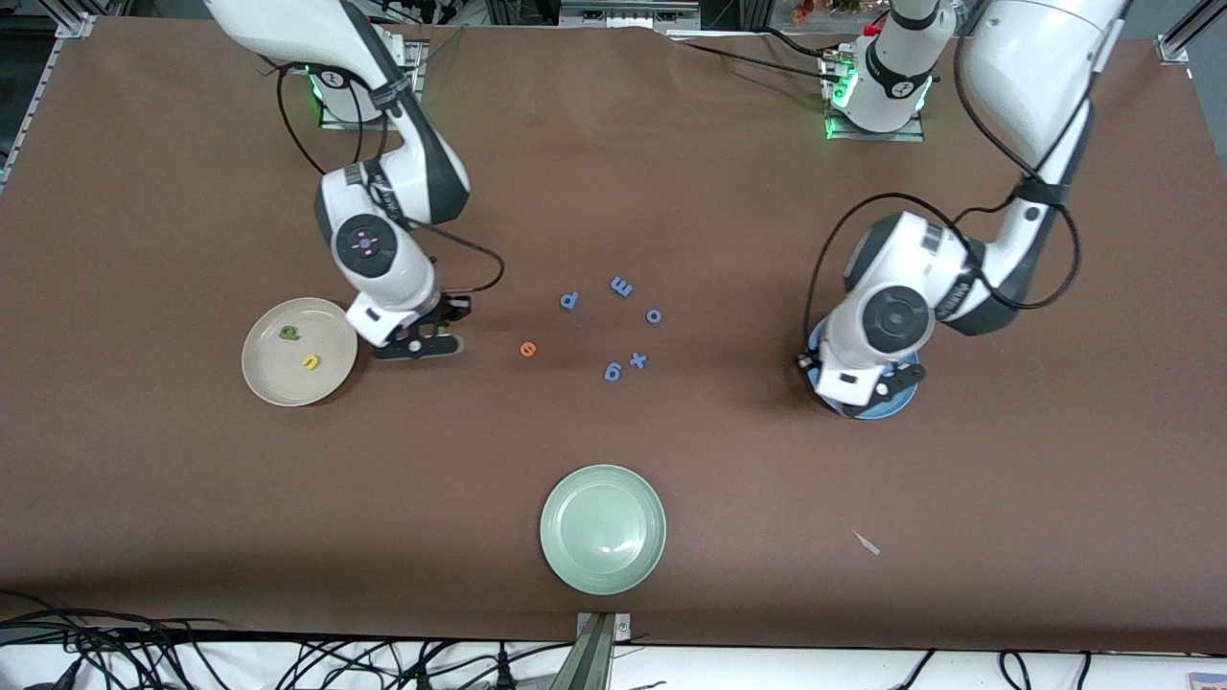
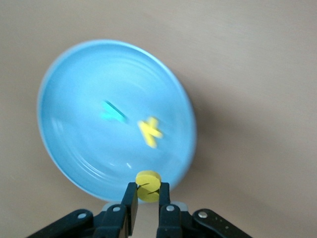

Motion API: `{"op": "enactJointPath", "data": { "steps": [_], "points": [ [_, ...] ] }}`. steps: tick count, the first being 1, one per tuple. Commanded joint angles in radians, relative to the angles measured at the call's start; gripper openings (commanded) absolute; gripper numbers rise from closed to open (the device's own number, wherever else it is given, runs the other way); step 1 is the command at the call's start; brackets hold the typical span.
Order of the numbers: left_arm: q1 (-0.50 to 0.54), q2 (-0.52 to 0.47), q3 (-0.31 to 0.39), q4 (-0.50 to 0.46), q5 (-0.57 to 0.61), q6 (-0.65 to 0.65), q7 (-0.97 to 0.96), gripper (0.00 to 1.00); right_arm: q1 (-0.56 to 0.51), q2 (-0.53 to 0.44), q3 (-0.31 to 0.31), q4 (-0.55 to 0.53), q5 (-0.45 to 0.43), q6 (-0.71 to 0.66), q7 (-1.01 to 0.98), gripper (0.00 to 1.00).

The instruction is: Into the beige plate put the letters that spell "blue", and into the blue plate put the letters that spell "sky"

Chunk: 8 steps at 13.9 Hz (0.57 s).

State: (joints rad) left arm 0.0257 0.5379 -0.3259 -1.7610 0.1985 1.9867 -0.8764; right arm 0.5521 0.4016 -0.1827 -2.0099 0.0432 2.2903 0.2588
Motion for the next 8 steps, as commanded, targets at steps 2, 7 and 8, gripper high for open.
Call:
{"op": "enactJointPath", "data": {
  "steps": [2, 7, 8],
  "points": [
    [0.089, 0.028, -0.013, -0.020, 0.021, -0.005, 0.085, 0.11, -0.003, 0.002, -0.122, 0.002, 0.004, -0.020, -0.110, 0.00],
    [0.094, -0.070, -0.022, 0.017, 0.010, -0.070, 0.203, 1.00, -0.055, 0.026, -0.190, 0.002, -0.002, -0.051, -0.128, 0.00],
    [0.092, -0.102, -0.024, 0.043, 0.009, -0.127, 0.255, 1.00, -0.073, 0.043, -0.192, 0.003, 0.000, -0.051, -0.156, 0.00]
  ]
}}
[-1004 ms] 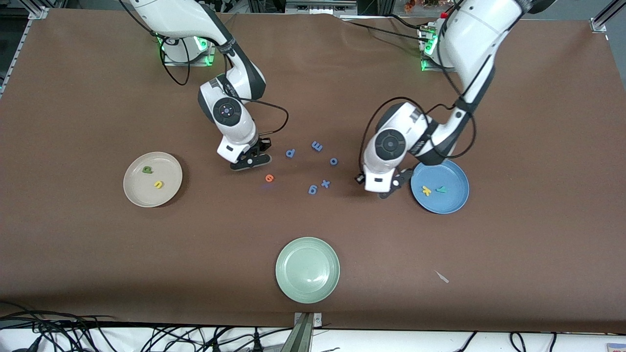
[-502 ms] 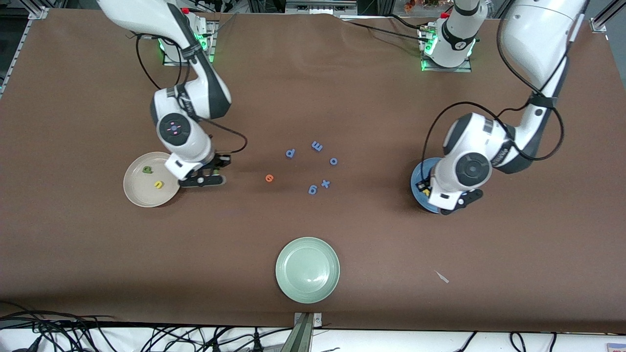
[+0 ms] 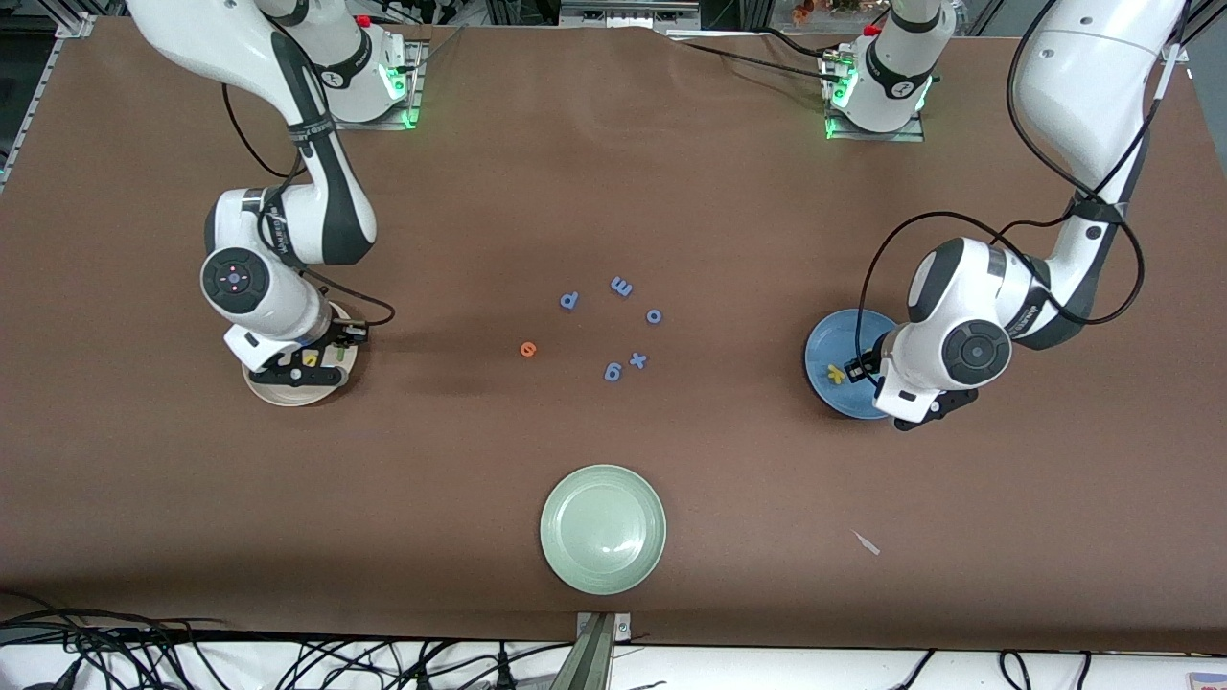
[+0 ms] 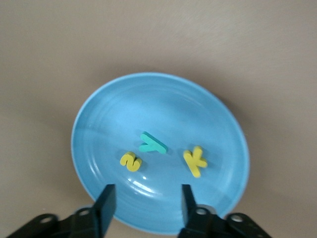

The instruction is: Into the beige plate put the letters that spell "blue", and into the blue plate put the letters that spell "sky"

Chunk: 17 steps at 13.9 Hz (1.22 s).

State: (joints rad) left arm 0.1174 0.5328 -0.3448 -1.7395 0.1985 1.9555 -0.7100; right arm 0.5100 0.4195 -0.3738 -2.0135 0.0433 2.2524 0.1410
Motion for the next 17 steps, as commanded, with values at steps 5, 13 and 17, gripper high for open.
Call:
{"op": "enactJointPath", "data": {
  "steps": [5, 13, 17],
  "points": [
    [-0.001, -0.210, -0.049, 0.216, -0.001, -0.252, 0.220, 1.00, -0.090, 0.070, -0.001, 0.030, 0.010, -0.011, -0.063, 1.00],
    [-0.080, -0.507, 0.186, 0.119, -0.205, -0.313, 0.589, 1.00, -0.076, 0.067, 0.010, 0.173, 0.020, -0.155, -0.044, 1.00],
    [-0.136, -0.605, 0.239, -0.104, -0.203, -0.136, 0.600, 1.00, 0.002, 0.065, 0.026, 0.185, 0.046, -0.159, 0.110, 1.00]
  ]
}}
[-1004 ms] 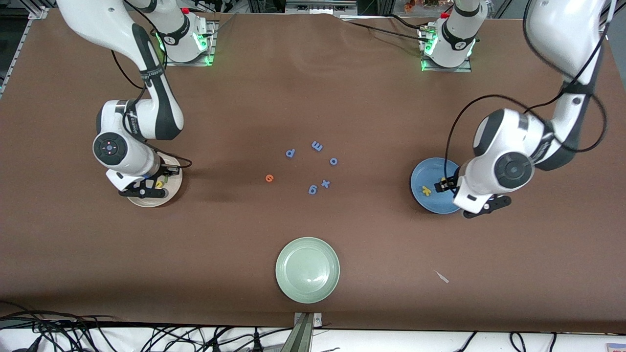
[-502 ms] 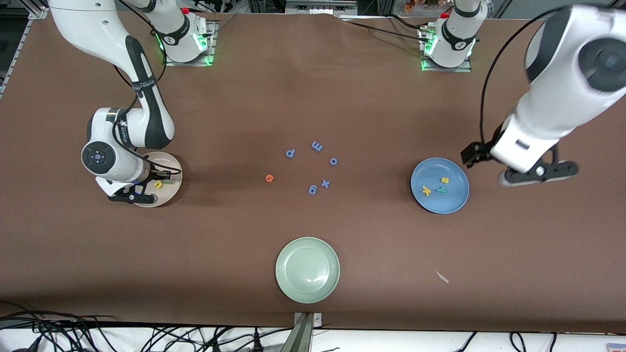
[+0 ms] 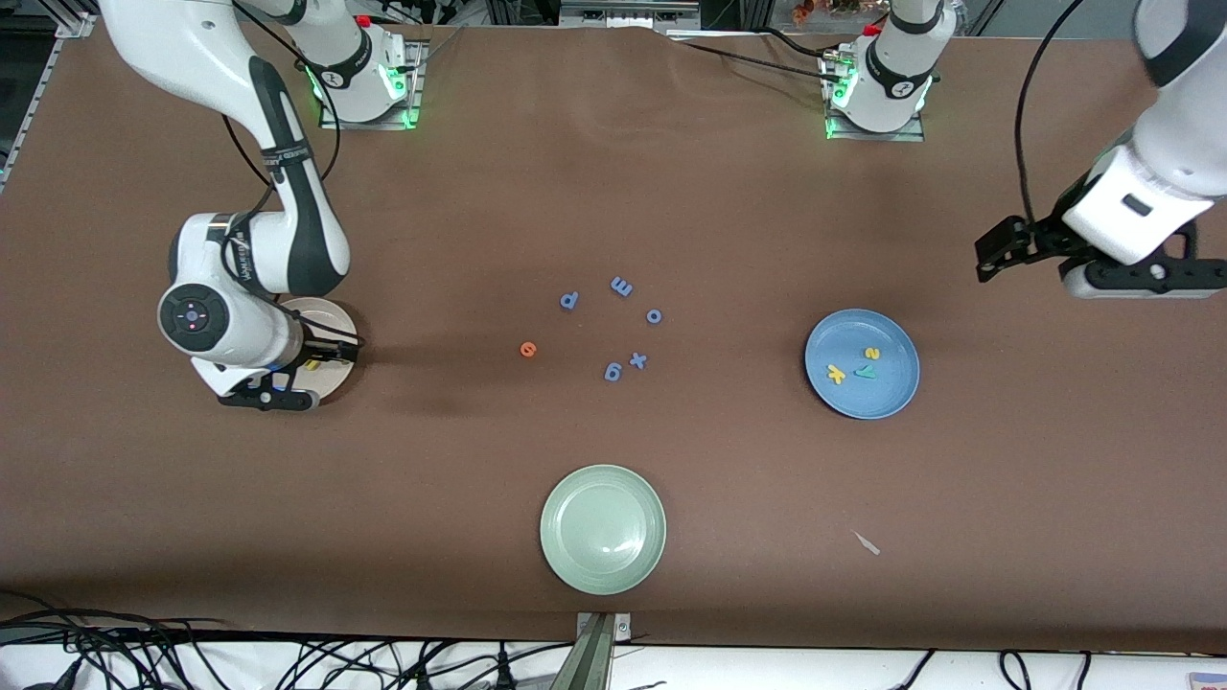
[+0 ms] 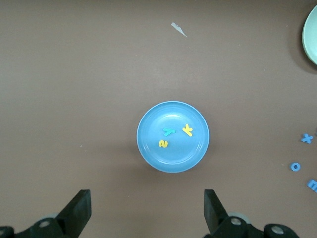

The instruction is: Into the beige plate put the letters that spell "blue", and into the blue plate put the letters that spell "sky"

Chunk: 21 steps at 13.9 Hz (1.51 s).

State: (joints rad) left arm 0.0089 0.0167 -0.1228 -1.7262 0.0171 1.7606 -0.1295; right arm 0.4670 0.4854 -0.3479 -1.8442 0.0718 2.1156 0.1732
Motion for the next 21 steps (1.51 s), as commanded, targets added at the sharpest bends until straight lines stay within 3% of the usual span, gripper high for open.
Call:
{"op": "enactJointPath", "data": {
  "steps": [1, 7, 14, 21],
  "points": [
    [-0.027, -0.086, 0.017, -0.113, -0.022, 0.057, 0.018, 1.00, 0.071, 0.001, 0.000, 0.016, 0.020, -0.022, 0.138, 1.00],
    [-0.018, -0.031, 0.014, -0.023, -0.014, -0.012, 0.016, 1.00, 0.214, 0.016, 0.000, 0.051, 0.166, -0.016, 0.343, 1.00],
    [-0.026, -0.023, 0.009, -0.019, -0.008, -0.012, 0.016, 1.00, 0.324, 0.100, 0.000, 0.121, 0.221, 0.039, 0.517, 1.00],
    [-0.026, -0.023, 0.009, -0.019, -0.008, -0.012, 0.014, 1.00, 0.394, 0.263, 0.000, 0.258, 0.263, 0.115, 0.591, 1.00]
  ]
}}
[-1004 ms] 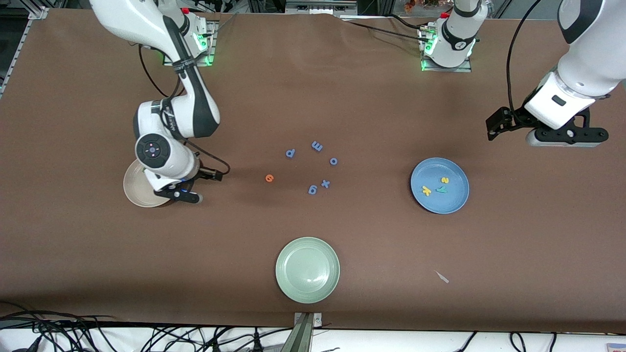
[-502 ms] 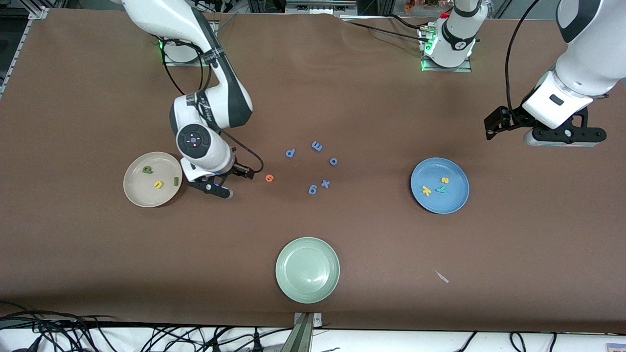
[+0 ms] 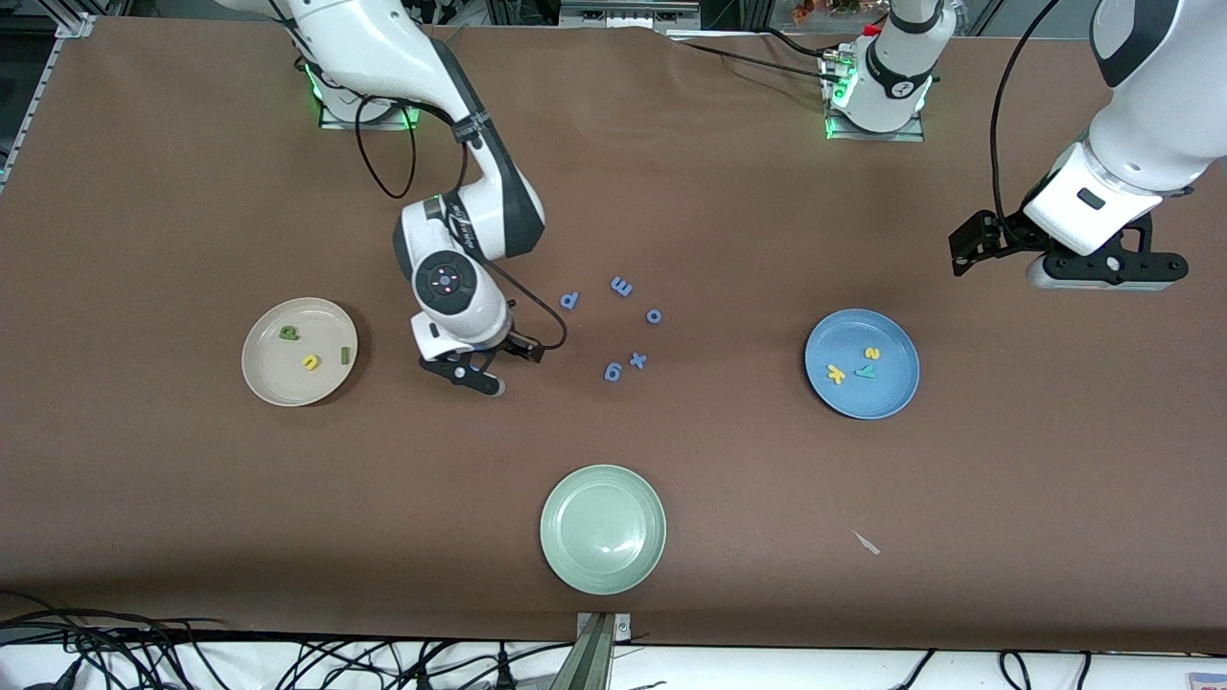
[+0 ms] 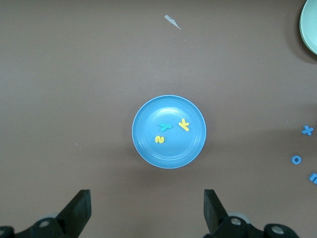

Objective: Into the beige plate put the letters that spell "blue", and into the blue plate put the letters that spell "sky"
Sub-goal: 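Move the right gripper to the orange o among the letters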

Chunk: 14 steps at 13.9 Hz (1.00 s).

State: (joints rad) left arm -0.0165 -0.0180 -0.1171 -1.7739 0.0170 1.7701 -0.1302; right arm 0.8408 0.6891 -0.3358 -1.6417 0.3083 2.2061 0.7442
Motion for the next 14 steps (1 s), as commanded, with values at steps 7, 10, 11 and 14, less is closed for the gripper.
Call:
{"op": "enactJointPath", "data": {
  "steps": [7, 10, 11, 14],
  "points": [
    [0.003, 0.012, 0.004, 0.028, -0.008, -0.026, 0.017, 1.00, 0.020, 0.099, 0.012, 0.054, 0.032, 0.107, 0.018, 1.00],
    [0.004, 0.012, 0.004, 0.028, -0.008, -0.028, 0.017, 1.00, 0.018, 0.102, 0.015, 0.048, 0.032, 0.109, 0.015, 0.94],
    [0.009, 0.012, 0.004, 0.028, -0.008, -0.029, 0.017, 1.00, 0.020, 0.102, 0.015, 0.045, 0.032, 0.109, 0.015, 0.88],
    [0.010, 0.012, 0.004, 0.027, -0.008, -0.031, 0.017, 1.00, 0.018, 0.102, 0.015, 0.045, 0.032, 0.107, 0.009, 0.57]
  ]
}}
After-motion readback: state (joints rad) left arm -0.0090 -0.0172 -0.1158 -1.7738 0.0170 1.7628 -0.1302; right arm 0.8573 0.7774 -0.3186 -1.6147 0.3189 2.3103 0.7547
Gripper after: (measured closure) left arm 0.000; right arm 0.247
